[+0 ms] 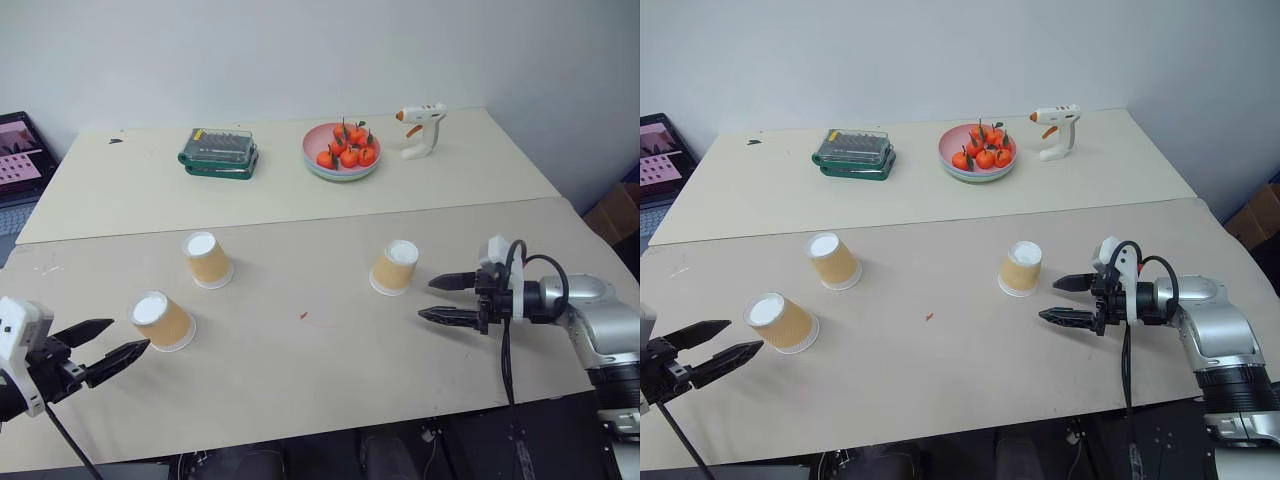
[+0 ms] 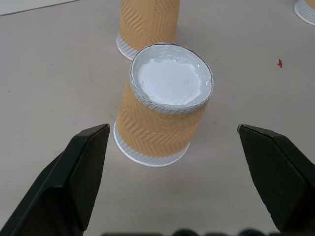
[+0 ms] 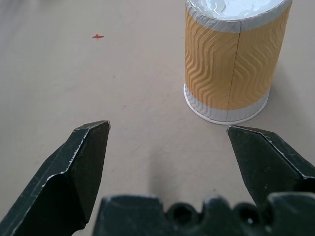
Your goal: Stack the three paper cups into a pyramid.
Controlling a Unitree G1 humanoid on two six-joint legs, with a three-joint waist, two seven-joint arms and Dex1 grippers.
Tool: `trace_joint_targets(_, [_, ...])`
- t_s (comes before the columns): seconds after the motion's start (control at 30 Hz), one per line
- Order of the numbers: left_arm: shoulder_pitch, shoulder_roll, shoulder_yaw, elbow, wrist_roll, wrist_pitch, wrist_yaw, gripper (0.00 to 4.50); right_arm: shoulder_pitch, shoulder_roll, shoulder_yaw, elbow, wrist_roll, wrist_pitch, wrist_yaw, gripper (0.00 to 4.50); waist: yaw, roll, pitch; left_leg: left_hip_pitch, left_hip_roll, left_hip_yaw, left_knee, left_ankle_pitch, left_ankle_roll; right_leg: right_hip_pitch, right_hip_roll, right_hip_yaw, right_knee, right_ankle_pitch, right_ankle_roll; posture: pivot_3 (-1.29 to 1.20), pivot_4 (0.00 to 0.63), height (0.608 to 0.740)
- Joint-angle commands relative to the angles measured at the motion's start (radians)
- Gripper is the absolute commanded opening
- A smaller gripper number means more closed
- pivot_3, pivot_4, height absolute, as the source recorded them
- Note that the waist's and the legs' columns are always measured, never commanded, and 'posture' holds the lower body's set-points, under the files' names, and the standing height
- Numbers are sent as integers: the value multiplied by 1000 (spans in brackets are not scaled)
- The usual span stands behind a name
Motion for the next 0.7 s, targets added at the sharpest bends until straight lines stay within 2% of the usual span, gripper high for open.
trace_joint_targets(0.03, [-8, 17, 18, -5, -2, -18, -6, 4446, 9, -18, -21, -84, 45, 23, 28, 4500, 0, 0, 0, 0, 0, 0, 0, 0, 0, 0, 0, 0, 0, 0, 0, 0, 150, 725])
trace_joint_targets(0.13, [-14, 31, 6, 7, 16, -37, -19, 4446, 32, -26, -21, -275, 157, 123, 62, 4500, 1, 0, 0, 0, 0, 0, 0, 0, 0, -1, 0, 0, 0, 0, 0, 0, 150, 725])
trace_joint_targets(0.3, [-41, 33, -32, 23, 35, -54, -17, 4446, -9, 21, -9, -424, 270, 213, 27, 4500, 0, 0, 0, 1, 0, 0, 0, 0, 0, 1, 0, 0, 0, 0, 0, 0, 150, 725])
trace_joint_targets(0.47, [-79, 39, -70, 51, 43, -64, -15, 4446, -106, 106, 60, -480, 293, 217, 2, 4500, 1, -1, 0, 0, 0, -1, 0, 0, 0, 0, 0, -1, 0, 0, 0, 0, 150, 725])
trace_joint_targets(0.7, [-119, 37, -108, 71, 57, -71, -10, 4446, -200, 172, 120, -389, 233, 157, -8, 4500, 2, -1, 0, -1, 0, -1, 0, 0, -1, -2, 0, -1, 0, 0, 0, 0, 150, 725])
